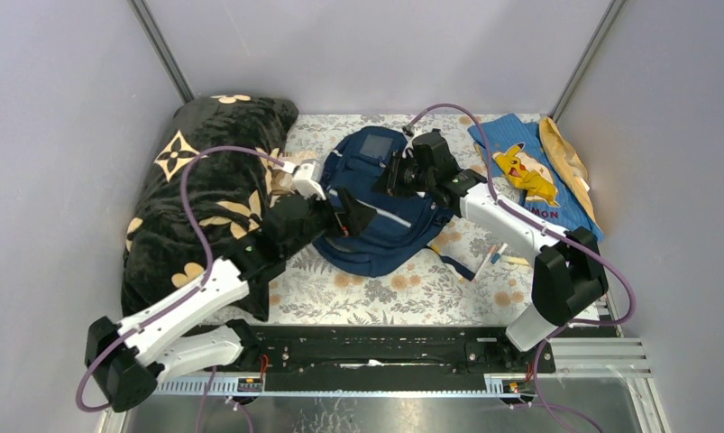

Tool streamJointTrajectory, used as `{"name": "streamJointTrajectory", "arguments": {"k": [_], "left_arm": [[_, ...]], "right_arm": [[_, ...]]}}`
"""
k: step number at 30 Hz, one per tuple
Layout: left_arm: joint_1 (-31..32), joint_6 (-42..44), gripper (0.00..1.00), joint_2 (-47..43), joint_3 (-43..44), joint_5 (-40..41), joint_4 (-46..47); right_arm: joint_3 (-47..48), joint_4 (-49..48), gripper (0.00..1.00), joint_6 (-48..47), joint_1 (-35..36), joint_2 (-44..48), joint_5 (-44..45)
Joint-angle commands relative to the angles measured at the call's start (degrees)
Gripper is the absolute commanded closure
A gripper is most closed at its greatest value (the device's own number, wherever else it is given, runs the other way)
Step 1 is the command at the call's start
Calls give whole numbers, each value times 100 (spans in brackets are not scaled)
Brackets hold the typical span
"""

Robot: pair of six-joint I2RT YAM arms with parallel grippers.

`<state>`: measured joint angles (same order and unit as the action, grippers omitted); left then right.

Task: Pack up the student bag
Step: Place the book in the student bag, then adjust the student bag at the center of the board.

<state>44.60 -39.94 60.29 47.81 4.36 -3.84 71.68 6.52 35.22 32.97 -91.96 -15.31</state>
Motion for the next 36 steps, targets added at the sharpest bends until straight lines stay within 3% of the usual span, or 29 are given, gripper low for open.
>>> {"name": "streamJointTrajectory", "arguments": {"k": [1,3,5,10,14,19,29,36], "left_arm": [[-496,-134,1,-446,-202,414,67],[-1049,-443,1,-228,-171,40,-187],[-1679,-759,1,141,-161,-598,-353],[-2472,-953,1,1164,-44,-1466,-609],[-2508,-882,1,1863,-72,-1762,-356],[-2287,-675,1,2943,467,-2981,359],[-2018,-680,1,4876,2493,-3436,496],[-2017,-358,1,4784,3162,-2977,-136]], "right_arm": [[-86,39,67,-231,-107,319,184],[-65,218,42,-331,-100,352,250],[4,518,26,-456,-130,487,651],[-475,769,9,-404,-806,1130,1412],[-1171,690,7,-43,-1869,1183,1005],[-1709,277,0,377,-2685,717,-107],[-2340,206,0,399,-2817,1199,106],[-2438,354,0,244,-2814,1363,191]]}}
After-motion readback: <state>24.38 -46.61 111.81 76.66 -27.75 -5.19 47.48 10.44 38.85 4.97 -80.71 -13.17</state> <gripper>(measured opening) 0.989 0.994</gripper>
